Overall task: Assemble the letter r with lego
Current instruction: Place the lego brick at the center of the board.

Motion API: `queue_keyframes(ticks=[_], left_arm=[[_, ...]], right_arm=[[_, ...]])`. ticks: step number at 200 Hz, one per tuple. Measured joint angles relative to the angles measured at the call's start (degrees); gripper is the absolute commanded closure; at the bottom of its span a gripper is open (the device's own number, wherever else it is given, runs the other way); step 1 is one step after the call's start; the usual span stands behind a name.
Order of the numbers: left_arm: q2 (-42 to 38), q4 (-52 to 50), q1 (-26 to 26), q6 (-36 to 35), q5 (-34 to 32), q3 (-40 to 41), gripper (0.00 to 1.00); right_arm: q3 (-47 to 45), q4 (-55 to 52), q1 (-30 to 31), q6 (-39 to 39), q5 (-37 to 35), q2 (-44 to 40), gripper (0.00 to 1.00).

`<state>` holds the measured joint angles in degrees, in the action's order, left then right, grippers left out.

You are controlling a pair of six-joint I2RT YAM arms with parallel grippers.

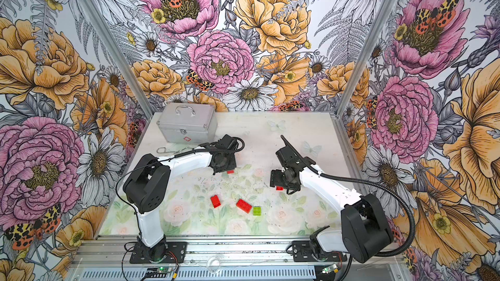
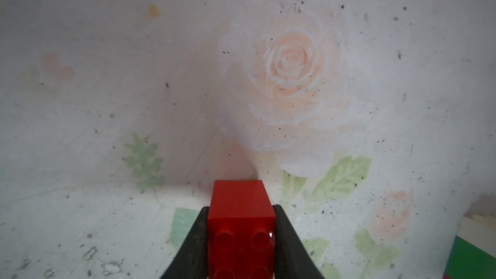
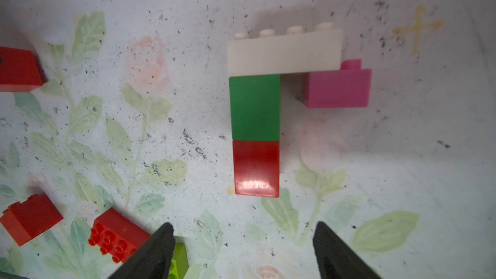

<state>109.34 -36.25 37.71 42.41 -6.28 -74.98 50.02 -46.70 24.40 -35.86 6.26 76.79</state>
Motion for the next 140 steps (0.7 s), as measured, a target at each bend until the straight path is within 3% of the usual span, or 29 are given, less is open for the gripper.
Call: queue_keyframes(ticks=[33, 96, 140], left_arm=[[0.5, 0.1, 0.2, -0.5, 0.2, -0.1, 0.47], [-0.7, -1.6, 1.2, -1.0, -0.3, -0.1, 0.36], [-16.0, -4.0, 6.5, 1.7, -5.1, 4.1, 0.33]], right_arm=[[0.0, -0.1, -0.2, 0.0, 0.4, -0.2, 0.17], [0.0, -0.2, -0.4, 0.0, 1.2, -1.0, 0.15], [0.0, -1.0, -0.4, 0.0, 1.1, -3.3, 0.15]])
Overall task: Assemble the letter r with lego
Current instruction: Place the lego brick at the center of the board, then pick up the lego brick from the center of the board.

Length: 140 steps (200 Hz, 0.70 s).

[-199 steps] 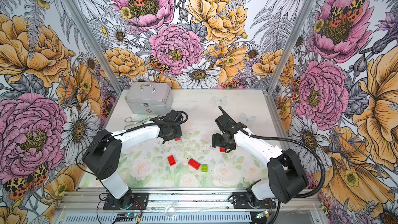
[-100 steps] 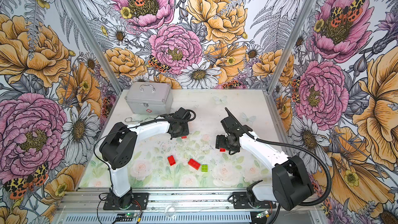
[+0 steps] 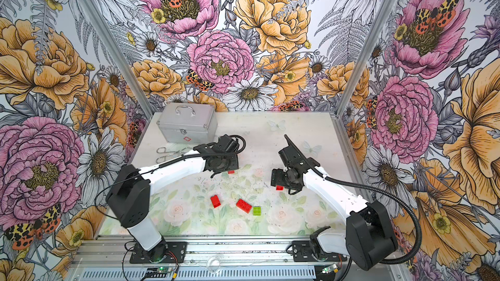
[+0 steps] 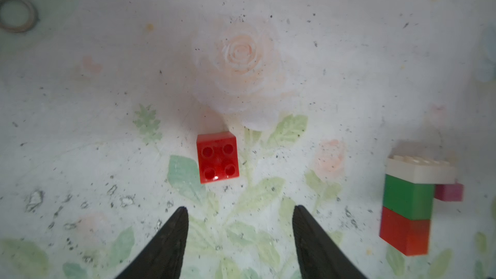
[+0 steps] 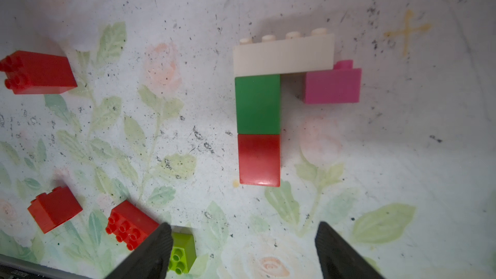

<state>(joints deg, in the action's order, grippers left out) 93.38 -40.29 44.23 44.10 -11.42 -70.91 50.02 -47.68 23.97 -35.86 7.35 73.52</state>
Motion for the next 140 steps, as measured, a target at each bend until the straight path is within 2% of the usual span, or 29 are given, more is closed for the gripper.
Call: queue_keyframes(ticks=[32, 53, 89, 140], left_arm=[[-14.0, -3.0, 7.5, 9.2, -5.4, 10.5, 0.32], [-18.8, -5.1, 13.5, 16.7, -8.2, 18.4, 0.32], [-20.4, -8.0, 20.1, 26.8, -12.0, 25.0, 0.28], [-19.3, -7.7, 21.0, 31.2, -14.6, 25.3, 0.24]], right_arm=[[-0.2, -0.3, 0.4, 0.0, -0.4, -2.1, 0.14], [-0.6, -0.4, 1.0, 0.0, -1.1, -3.9, 0.14], [-1.3, -1.1, 2.8, 0.0, -1.5, -6.5, 0.13], [-3.0, -1.8, 5.8, -0.5, -1.9, -10.0, 0.13]])
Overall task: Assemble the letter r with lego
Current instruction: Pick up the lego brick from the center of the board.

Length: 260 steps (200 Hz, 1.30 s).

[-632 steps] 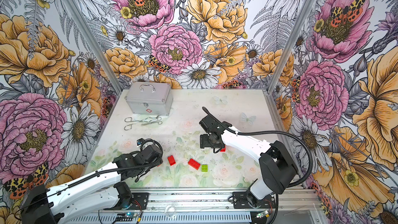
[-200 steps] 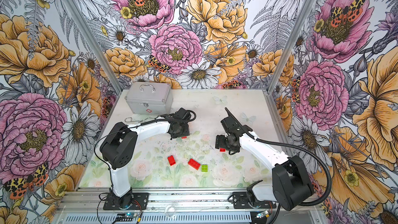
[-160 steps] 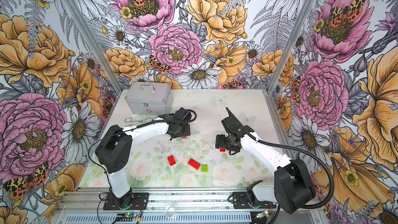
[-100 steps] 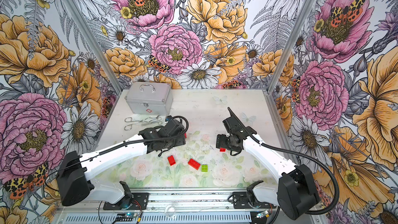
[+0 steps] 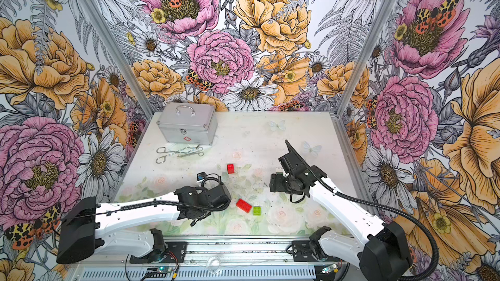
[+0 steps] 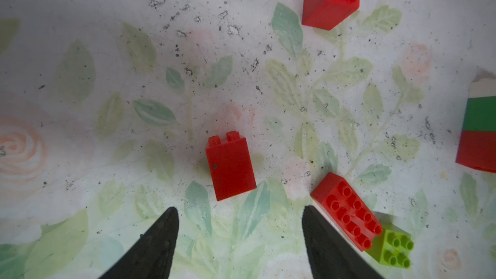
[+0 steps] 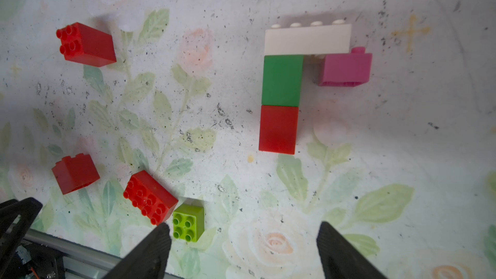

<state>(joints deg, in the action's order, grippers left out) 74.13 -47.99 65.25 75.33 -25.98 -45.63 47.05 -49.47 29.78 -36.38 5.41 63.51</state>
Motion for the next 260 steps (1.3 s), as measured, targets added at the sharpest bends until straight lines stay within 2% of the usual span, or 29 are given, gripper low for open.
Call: queue_keyframes(ticks=[48, 90, 113, 132, 158, 170, 218, 260], left_arm=[[4.0, 3.7, -2.7, -0.3, 0.9, 1.0, 0.24], [8.0, 7.6, -5.0, -1.5, 3.4, 1.3, 0.30], [9.3, 8.8, -5.5, -2.2, 4.7, 1.3, 0.37], [9.4, 9.4, -5.5, -2.1, 5.3, 1.4, 0.48], [9.4, 10.4, -5.7, -2.4, 6.2, 2.1, 0.68], [9.3, 10.7, -6.0, -2.9, 6.3, 2.4, 0.73], [9.2, 11.8, -8.6, -8.8, 7.6, 2.4, 0.74], [6.4, 13.4, -11.1, -20.9, 10.1, 2.4, 0.73]], right_arm=[[-1.3, -0.4, 0.4, -1.3, -1.3, -1.8, 0.13], [-1.5, -0.5, 0.4, -1.3, -1.7, -1.9, 0.13], [-1.5, -0.5, 0.4, -1.3, -1.8, -1.6, 0.13], [-1.5, -0.5, 0.4, -1.2, -1.9, -0.8, 0.13], [-1.4, -0.5, 0.4, -1.0, -2.0, 0.8, 0.13], [-1.1, -0.5, 0.4, -1.0, -2.0, 1.8, 0.13], [0.8, -0.4, 0.4, 0.1, -0.7, 3.7, 0.13], [3.7, -0.4, 0.4, 1.1, 3.7, 3.9, 0.13]])
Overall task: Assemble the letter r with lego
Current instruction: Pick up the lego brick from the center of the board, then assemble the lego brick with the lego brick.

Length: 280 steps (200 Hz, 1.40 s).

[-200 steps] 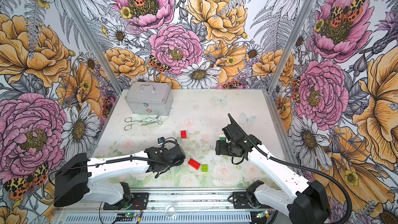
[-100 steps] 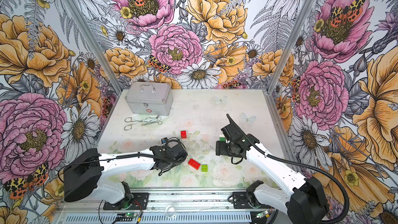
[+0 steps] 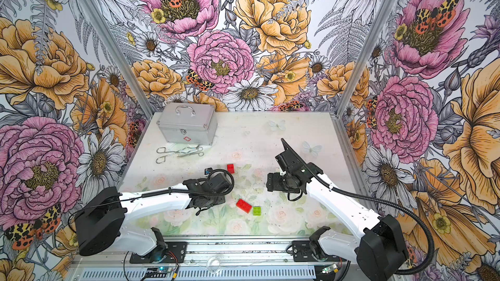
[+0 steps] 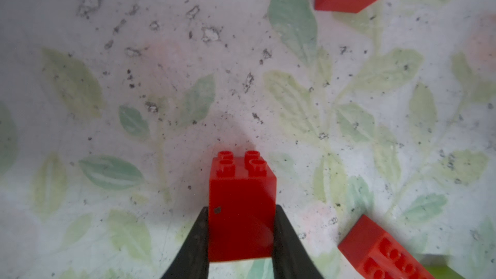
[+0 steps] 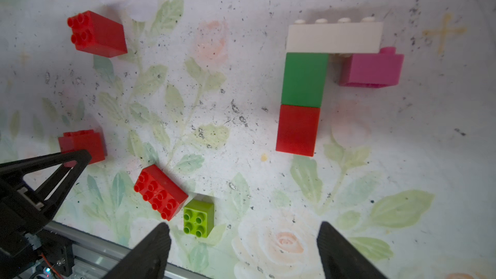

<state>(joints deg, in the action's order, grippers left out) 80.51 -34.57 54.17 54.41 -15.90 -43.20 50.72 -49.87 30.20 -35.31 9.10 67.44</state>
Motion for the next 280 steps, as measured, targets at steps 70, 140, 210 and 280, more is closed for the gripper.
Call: queue_keyframes(ticks=[70, 140, 210, 280], left_arm=[[-6.1, 10.7, -1.6, -21.4, 13.4, 0.0, 0.73], [-7.5, 25.0, -6.6, -32.8, 30.4, 2.4, 0.70], [-8.8, 35.8, -9.0, -34.2, 40.6, 6.8, 0.72], [-10.1, 34.6, -9.0, -37.7, 41.1, 6.3, 0.71]], right_arm=[[6.1, 2.5, -0.5, 2.4, 13.7, 4.3, 0.14], [9.9, 5.5, -1.0, 3.5, 25.2, 10.1, 0.18], [12.1, 6.0, -1.4, 3.5, 32.2, 14.0, 0.24], [13.3, 6.5, -2.2, 3.3, 34.4, 19.1, 0.37]])
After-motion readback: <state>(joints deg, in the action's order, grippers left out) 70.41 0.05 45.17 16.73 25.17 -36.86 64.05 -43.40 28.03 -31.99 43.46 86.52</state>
